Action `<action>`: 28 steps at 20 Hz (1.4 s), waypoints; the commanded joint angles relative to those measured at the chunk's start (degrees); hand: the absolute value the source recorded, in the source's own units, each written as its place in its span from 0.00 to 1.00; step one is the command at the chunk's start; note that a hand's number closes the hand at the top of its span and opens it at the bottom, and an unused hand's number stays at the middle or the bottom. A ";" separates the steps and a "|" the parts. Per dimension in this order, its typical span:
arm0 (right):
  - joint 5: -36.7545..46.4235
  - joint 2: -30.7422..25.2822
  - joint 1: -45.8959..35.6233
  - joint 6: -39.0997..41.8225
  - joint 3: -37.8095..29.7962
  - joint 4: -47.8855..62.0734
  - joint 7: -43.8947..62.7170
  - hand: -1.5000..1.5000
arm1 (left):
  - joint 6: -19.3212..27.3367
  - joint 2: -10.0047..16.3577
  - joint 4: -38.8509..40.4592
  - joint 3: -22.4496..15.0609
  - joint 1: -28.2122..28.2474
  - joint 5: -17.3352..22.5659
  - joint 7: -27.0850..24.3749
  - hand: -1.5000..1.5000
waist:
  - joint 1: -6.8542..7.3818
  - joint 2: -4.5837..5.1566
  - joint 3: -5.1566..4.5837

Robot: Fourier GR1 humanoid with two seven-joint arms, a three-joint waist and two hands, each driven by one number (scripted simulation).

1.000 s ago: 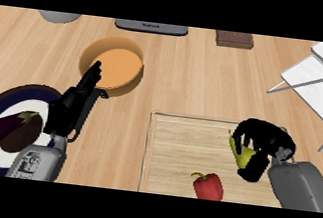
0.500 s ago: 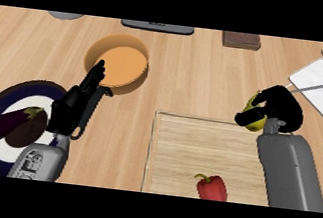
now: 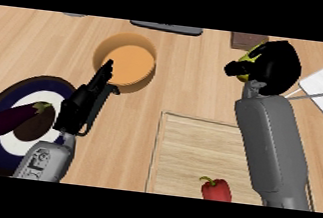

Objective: Pick the pear from the tray and place it in the tiered shelf

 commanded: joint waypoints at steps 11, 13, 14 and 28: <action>26.92 0.58 -19.81 -3.47 -2.77 10.64 21.31 1.00 | -1.24 1.92 0.40 2.75 1.31 1.88 -1.07 0.50 | -2.74 -0.64 -0.06; 29.94 0.58 -21.58 -1.79 -4.12 11.05 22.05 1.00 | 0.31 1.29 -0.34 2.34 0.59 0.69 0.64 0.50 | -2.91 -0.79 -0.03; 31.50 0.58 -23.25 -2.93 -5.54 12.16 22.07 1.00 | 0.99 0.27 0.20 1.21 0.19 -0.28 0.54 0.50 | -2.77 -0.55 -0.03; 43.91 -4.28 -29.93 6.88 -15.94 11.08 15.93 1.00 | -0.37 2.38 -1.25 3.52 3.03 1.30 -0.29 0.50 | -4.16 -1.00 0.02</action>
